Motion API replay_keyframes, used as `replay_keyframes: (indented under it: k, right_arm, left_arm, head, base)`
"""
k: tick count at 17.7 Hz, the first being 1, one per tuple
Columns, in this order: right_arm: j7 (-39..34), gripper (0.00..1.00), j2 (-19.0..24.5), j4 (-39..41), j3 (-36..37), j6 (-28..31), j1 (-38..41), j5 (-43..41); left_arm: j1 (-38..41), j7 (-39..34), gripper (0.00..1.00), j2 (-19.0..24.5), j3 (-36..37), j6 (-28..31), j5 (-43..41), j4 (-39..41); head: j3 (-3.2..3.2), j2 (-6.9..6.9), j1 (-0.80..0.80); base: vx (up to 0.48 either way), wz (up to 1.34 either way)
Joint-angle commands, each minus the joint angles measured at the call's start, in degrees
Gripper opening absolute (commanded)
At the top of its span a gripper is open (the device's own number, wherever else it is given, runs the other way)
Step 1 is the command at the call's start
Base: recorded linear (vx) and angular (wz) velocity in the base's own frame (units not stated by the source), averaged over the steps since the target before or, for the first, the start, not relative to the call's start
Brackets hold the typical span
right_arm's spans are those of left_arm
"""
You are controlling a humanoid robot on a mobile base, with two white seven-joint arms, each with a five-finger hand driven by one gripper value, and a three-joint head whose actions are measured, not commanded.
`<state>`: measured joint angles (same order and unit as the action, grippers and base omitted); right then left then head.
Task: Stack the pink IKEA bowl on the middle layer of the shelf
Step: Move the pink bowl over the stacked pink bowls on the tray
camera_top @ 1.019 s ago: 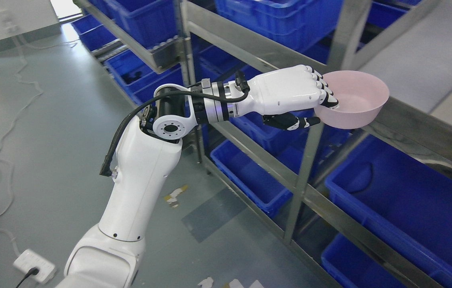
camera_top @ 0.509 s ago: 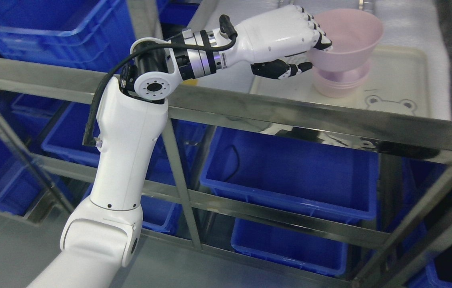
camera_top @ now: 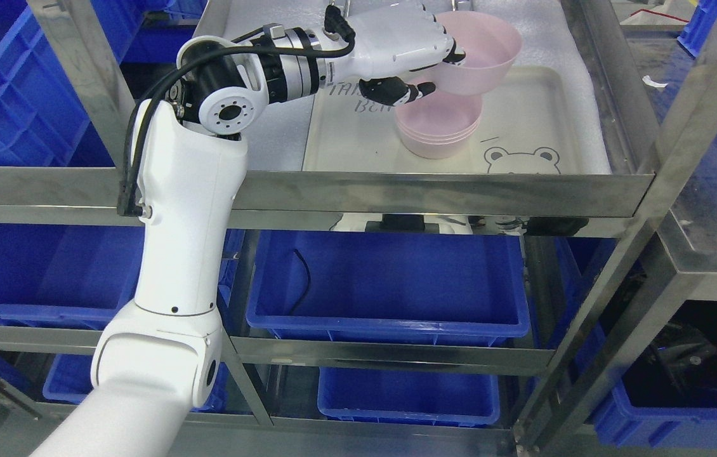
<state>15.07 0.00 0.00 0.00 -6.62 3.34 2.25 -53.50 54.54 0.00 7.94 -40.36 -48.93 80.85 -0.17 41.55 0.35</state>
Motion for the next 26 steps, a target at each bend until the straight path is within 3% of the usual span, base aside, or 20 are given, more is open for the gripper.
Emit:
replay_keyframes:
  k: [1,19,20,23,26]
  right_arm:
    - [-0.04,1.00,-1.00,1.00,-0.26,0.03,0.00,-0.06]
    - [-0.04,1.00,-1.00,1.00,-0.26,0.03,0.00,0.03]
    - [-0.04,1.00,-1.00,1.00,-0.26,0.03,0.00,0.03]
    - [-0.04,1.00,-1.00,1.00,-0.26,0.03,0.00,0.03]
    - [-0.04,1.00,-1.00,1.00,-0.26,0.03,0.00,-0.06]
  left_arm:
    - [0.50,2.93,0.06,1.00,-2.84,-0.07,-2.66,-3.24]
    - [1.47,2.06,0.11,1.00,1.03,-3.68,-1.51,-6.84]
    - [1.47,1.89,0.15,1.00,1.03,-3.68,-1.51,-6.84]
    - [1.38,0.83,0.39,1.00,0.94,-3.68,-1.78,-6.93]
    - [1.03,0.83,0.48,1.00,0.68,-3.68,-1.69,-6.93]
  head:
    - [0.00,0.00,0.00]
    - [0.00,0.00,0.00]
    - [0.00,0.00,0.00]
    - [0.00,0.00,0.00]
    - [0.00,0.00,0.00]
  base:
    - [0.038,-0.18]
    - [-0.006,0.03]
    - [0.000,0.00]
    - [0.000,0.00]
    - [0.000,0.00]
